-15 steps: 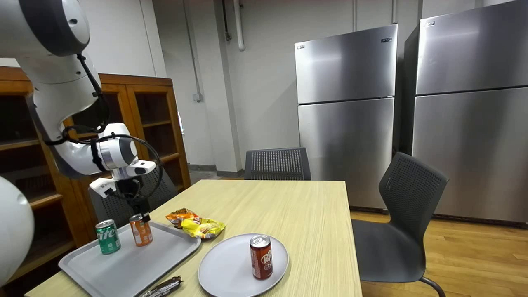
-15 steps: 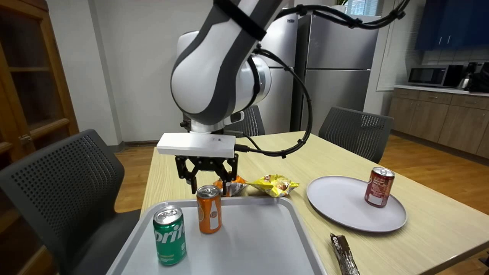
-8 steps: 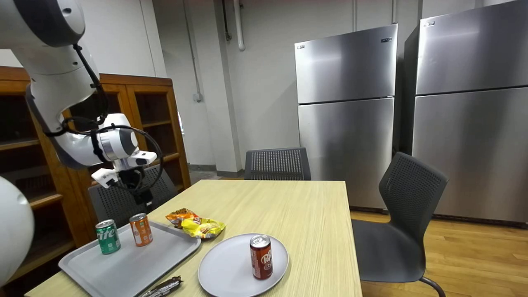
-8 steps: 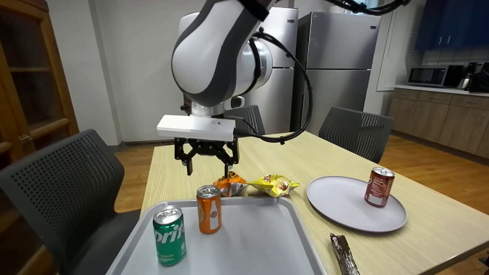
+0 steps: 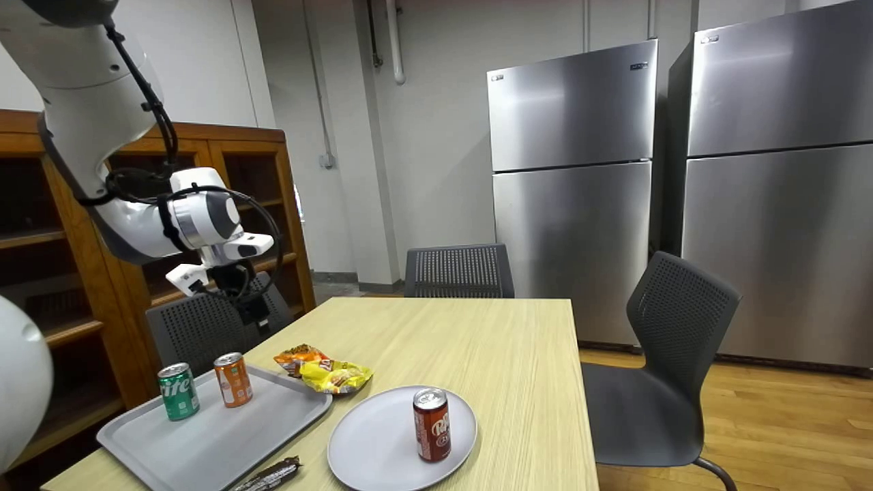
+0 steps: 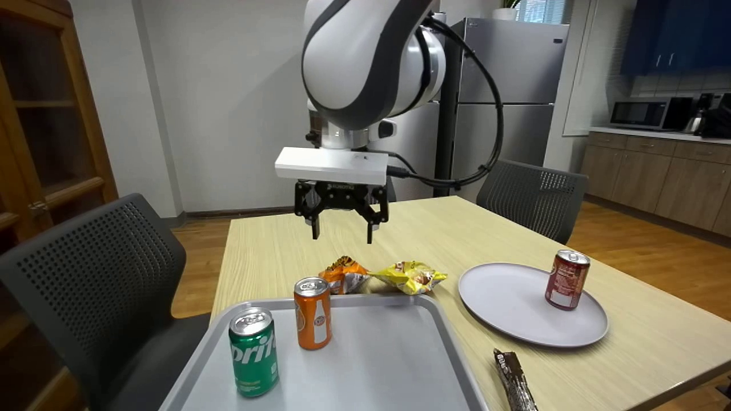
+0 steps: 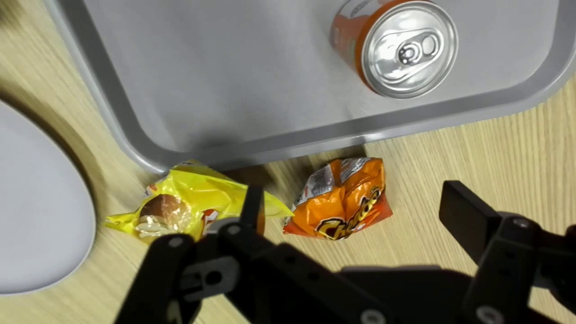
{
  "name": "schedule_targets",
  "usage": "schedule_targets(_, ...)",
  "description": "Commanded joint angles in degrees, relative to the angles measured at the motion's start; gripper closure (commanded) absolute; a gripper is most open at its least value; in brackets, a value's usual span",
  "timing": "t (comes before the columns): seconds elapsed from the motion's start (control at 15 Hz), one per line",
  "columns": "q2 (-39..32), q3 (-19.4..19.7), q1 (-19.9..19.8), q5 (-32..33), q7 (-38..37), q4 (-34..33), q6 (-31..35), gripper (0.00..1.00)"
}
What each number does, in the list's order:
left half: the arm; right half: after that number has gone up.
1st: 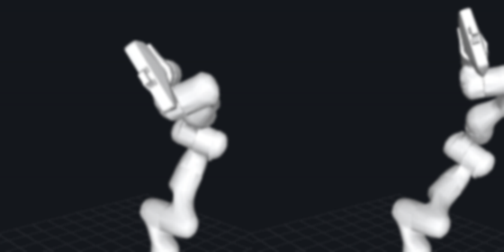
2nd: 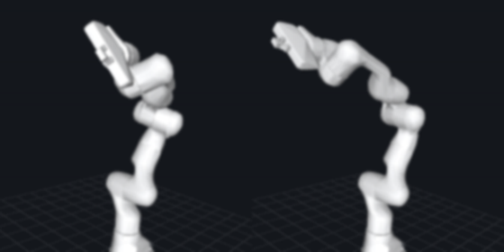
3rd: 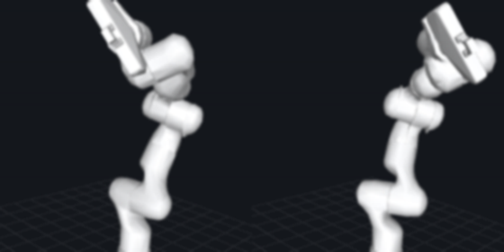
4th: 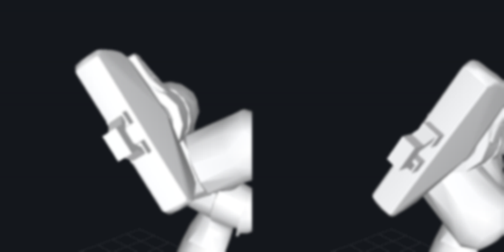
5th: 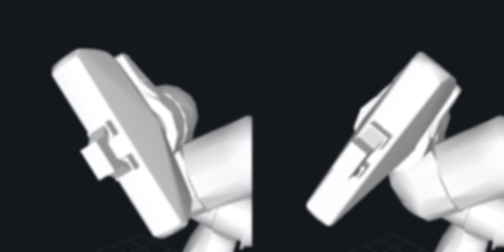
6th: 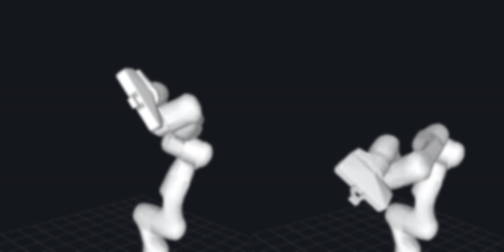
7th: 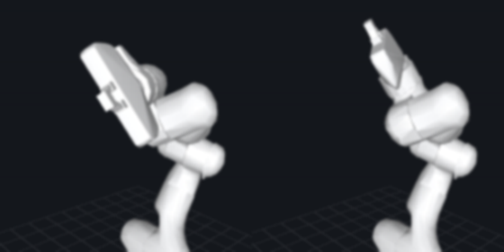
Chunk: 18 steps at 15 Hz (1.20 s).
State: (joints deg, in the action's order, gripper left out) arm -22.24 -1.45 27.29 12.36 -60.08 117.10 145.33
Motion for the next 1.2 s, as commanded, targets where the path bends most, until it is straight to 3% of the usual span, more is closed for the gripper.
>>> schedule_targets(0.0,6.18,-0.43,-2.3,1.83,0.57,6.45,-0.28,0.0)
schedule_targets(1.13,25.56,-0.64,-17.35,-0.31,10.7,29.22,2.78,0.0)
